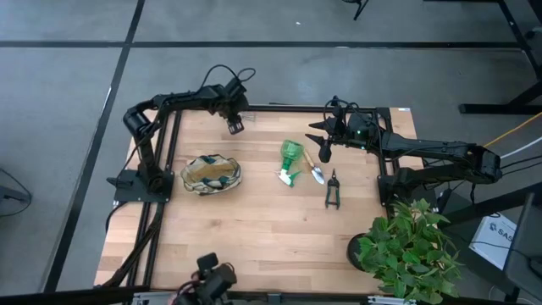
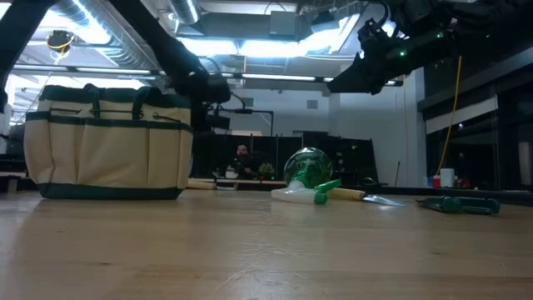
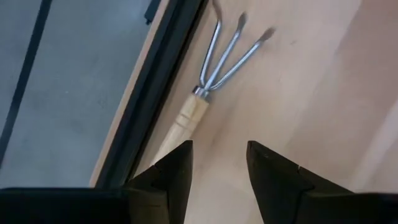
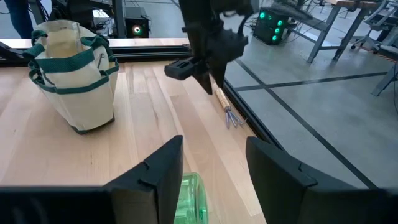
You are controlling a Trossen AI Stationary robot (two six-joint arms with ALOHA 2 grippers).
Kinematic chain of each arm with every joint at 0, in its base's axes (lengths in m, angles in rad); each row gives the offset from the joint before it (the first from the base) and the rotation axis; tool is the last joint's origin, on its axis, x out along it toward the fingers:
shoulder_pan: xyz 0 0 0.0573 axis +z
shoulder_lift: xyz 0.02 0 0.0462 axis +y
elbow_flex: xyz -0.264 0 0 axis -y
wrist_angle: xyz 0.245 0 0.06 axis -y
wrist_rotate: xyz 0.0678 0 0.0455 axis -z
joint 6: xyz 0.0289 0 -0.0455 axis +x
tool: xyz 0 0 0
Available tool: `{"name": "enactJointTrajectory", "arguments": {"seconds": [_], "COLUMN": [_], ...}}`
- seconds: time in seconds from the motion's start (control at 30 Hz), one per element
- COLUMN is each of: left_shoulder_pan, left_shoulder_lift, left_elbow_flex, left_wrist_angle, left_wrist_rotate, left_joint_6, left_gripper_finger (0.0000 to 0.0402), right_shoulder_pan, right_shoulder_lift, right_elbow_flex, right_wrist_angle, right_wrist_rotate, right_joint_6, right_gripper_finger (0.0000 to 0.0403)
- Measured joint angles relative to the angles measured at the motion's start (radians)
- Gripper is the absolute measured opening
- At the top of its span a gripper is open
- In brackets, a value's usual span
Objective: Pick & Place Garden tools in Gardening bag
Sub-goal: Put the brown hand rake into the gardening bag
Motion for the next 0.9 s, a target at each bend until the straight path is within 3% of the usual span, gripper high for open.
{"name": "enactJointTrajectory", "arguments": {"seconds": [0.23, 0.4, 0.9], "left_shoulder_pan": [0.022, 0.047, 0.034], "left_shoulder_lift": [0.075, 0.083, 0.092], "left_elbow_flex": [0.000, 0.000, -0.037], "left_wrist_angle": [0.092, 0.055, 0.022], "left_wrist_rotate": [-0.099, 0.005, -0.005], "left_joint_6": [0.081, 0.084, 0.151], "left_gripper_finger": [0.0146, 0.0144, 0.0143], "right_shoulder_pan": [0.000, 0.000, 0.000], "right_shoulder_lift": [0.000, 0.000, 0.000], "right_elbow_flex": [0.000, 0.000, 0.000], "right_wrist_angle": [0.000, 0.000, 0.000], "right_wrist_rotate": [0.000, 0.000, 0.000], "right_joint_6": [0.000, 0.000, 0.000], "right_gripper_finger": [0.0179, 0.0179, 0.0179]}}
